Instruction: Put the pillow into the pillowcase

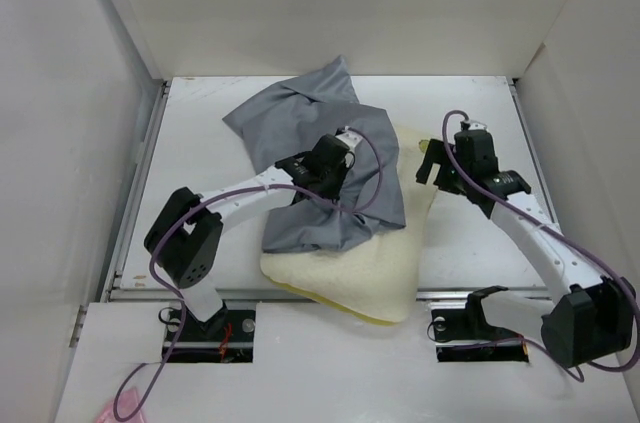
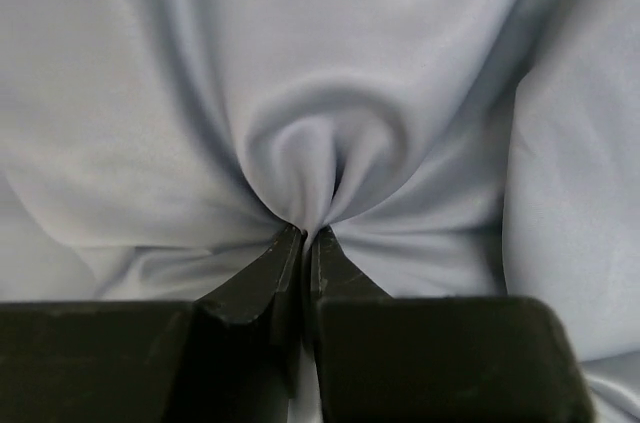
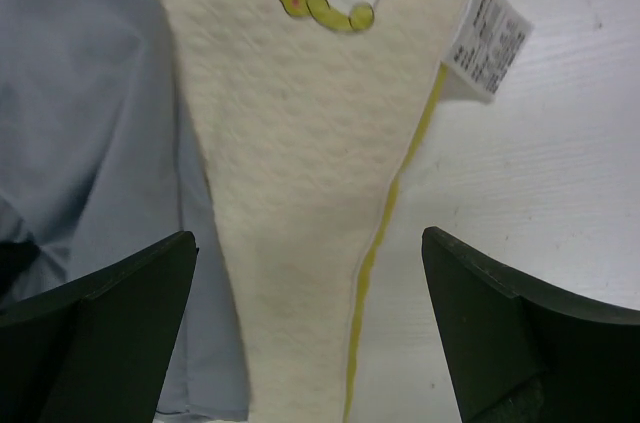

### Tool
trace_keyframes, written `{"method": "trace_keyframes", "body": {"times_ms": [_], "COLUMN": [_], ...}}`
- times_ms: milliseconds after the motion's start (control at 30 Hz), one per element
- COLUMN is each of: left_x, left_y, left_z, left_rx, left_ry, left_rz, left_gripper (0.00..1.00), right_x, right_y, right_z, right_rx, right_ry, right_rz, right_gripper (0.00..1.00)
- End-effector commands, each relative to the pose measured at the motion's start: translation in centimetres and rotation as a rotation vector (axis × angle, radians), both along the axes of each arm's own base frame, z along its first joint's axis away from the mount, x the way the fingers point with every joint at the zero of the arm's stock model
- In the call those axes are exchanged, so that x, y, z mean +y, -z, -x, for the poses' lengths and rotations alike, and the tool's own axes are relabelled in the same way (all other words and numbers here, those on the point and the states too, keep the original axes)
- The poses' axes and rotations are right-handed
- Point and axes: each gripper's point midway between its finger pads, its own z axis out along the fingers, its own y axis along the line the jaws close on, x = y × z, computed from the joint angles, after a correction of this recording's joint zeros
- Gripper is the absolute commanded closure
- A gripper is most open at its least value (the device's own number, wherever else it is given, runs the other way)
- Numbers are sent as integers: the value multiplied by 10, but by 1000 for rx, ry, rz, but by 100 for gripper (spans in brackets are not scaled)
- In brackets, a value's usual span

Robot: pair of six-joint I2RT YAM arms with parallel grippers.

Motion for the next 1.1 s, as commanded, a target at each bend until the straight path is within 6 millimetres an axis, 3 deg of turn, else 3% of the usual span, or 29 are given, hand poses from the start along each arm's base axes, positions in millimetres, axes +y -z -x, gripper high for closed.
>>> {"method": "trace_keyframes", "body": {"times_ms": [0, 133, 167, 233, 333, 367, 433, 467, 500, 533, 667, 700, 767, 800, 933, 1033, 1067], "left_x": [1, -3, -3, 2, 9, 5, 4, 6, 7, 6, 25, 29, 30, 33, 37, 47, 49], "left_y": [-53, -85, -91, -104, -107, -108, -107, -107, -105, -105, -102, -102, -102, -102, -103, -107, -114], "left_z": [-45, -59, -62, -71, -76, -77, -76, -78, -76, -75, -85, -87, -88, -90, -94, -101, -103], "left_rx": [-123, -171, -185, -207, -199, -197, -183, -179, -171, -167, -161, -162, -150, -147, -139, -139, -150], "left_ry": [-107, -105, -112, -127, -136, -120, -104, -104, -105, -98, -157, -166, -158, -162, -160, -168, -167], "left_rz": [103, 159, 164, 173, 177, 179, 194, 199, 192, 196, 176, 175, 188, 192, 192, 198, 216], "left_gripper": [100, 100, 100, 100, 100, 100, 100, 100, 100, 100, 100, 100, 100, 100, 98, 68, 24], "right_x": [-1, 10, 13, 16, 25, 28, 30, 29, 29, 23, -25, -54, -87, -114, -161, -182, -182], "right_y": [17, 41, 60, 74, 92, 86, 103, 102, 112, 114, 107, 95, 85, 72, 42, 39, 28], "right_z": [2, -13, -14, -22, -44, -57, -68, -76, -81, -86, -91, -94, -79, -74, -64, -66, -77], "right_rx": [-4, 23, 70, 84, 84, 60, 93, 88, 101, 104, 94, 62, 102, 90, 103, 127, 104], "right_ry": [56, 28, 19, 34, 50, 49, 74, 85, 104, 144, 309, 408, 511, 600, 744, 738, 722], "right_rz": [-48, -67, -63, -76, -110, -117, -117, -107, -107, -119, -65, -3, 96, 166, 260, 300, 298], "right_gripper": [1, 6, 6, 6, 9, 18, 31, 49, 95, 100, 100, 100, 100, 100, 100, 100, 100]}}
